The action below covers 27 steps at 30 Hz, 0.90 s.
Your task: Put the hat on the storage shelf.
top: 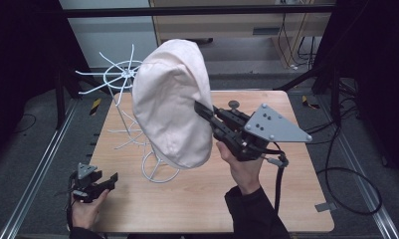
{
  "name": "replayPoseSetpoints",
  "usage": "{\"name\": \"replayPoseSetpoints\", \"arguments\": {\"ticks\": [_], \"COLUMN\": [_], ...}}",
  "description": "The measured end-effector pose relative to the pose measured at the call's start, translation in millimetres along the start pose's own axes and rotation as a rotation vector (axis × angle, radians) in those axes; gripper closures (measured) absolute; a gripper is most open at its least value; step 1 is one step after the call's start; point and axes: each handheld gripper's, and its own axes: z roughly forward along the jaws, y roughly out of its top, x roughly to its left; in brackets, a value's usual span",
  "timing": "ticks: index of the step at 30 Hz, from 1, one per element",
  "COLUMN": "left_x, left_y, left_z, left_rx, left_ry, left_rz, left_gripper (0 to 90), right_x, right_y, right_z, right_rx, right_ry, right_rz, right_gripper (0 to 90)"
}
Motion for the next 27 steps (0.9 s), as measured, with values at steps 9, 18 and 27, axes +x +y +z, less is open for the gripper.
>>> {"name": "replayPoseSetpoints", "arguments": {"ticks": [9, 18, 27], "left_x": [0.1, -0.2, -0.2], "left_y": [0.0, 0.0, -0.1], "left_z": [0.1, 0.2, 0.8], "left_rx": [0.0, 0.001, -0.001], "left_ry": [0.001, 0.001, -0.001], "left_rz": [0.0, 0.001, -0.002], "left_gripper": [37.4, 37.4, 37.4], "right_x": [6.8, 3.0, 1.0], "right_y": [-21.3, -32.7, -42.0], "right_z": [13.4, 12.0, 11.8], "right_rx": [0.098, 0.126, 0.176], "right_ry": [0.014, 0.025, 0.023], "right_rz": [-0.025, -0.002, 0.016], "right_gripper": [88.6, 88.4, 87.6]}}
